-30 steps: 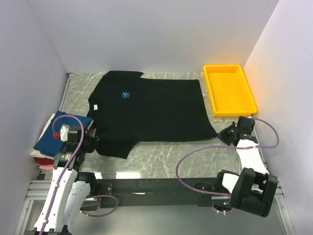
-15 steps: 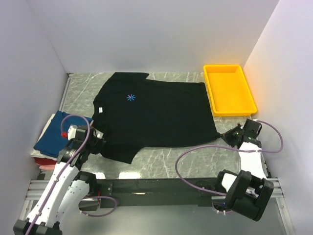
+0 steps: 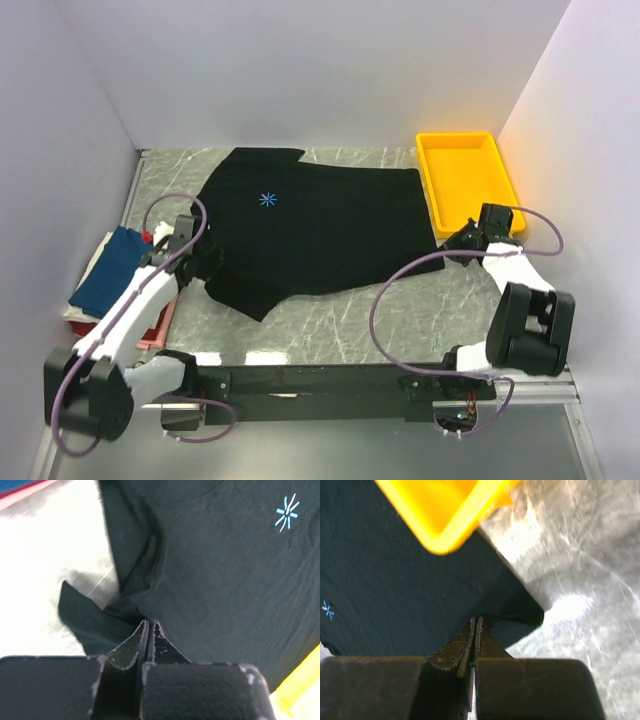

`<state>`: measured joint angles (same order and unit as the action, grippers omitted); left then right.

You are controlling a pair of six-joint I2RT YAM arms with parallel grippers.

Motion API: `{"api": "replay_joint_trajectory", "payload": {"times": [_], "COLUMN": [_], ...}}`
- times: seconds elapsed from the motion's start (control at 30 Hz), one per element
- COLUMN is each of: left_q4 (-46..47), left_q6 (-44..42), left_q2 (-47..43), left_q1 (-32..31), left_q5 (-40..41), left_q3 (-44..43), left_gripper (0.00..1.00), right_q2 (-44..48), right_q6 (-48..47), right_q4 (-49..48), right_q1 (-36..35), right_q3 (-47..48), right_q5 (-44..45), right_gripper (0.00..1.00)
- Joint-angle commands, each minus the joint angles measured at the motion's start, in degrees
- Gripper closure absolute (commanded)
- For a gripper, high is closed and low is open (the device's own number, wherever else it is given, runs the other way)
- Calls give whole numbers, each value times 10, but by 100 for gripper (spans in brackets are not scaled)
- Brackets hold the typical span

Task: Fold and stack the t-shirts
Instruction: Fold the tshirt

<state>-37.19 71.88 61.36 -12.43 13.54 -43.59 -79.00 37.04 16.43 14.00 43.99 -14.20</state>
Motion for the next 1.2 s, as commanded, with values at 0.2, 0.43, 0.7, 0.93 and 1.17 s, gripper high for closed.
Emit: {"api": "replay_joint_trajectory", "payload": {"times": [0.2, 0.43, 0.7, 0.93, 1.17], "left_q4": [52, 56, 55, 63, 69], "left_q6": [-26, -41, -61, -70, -75], "left_q2": [120, 162, 190, 228, 268], "left_q1": [14, 71, 96, 101, 101], "left_q5": [27, 4, -9, -27, -46], "left_q3": [-102, -131, -166, -183, -209], "left_gripper": [99, 99, 99, 99, 99], "right_q2": [-113, -137, -159, -180, -178], "right_q6": [29, 45, 53, 52, 50], "right_q4": [-31, -49, -59, -43, -40], "right_q1": [-8, -8, -9, -13, -13], "right_q3": [113, 138, 149, 182, 184], "right_q5": [15, 6, -10, 2, 12], "right_gripper": [100, 100, 100, 100, 100]}}
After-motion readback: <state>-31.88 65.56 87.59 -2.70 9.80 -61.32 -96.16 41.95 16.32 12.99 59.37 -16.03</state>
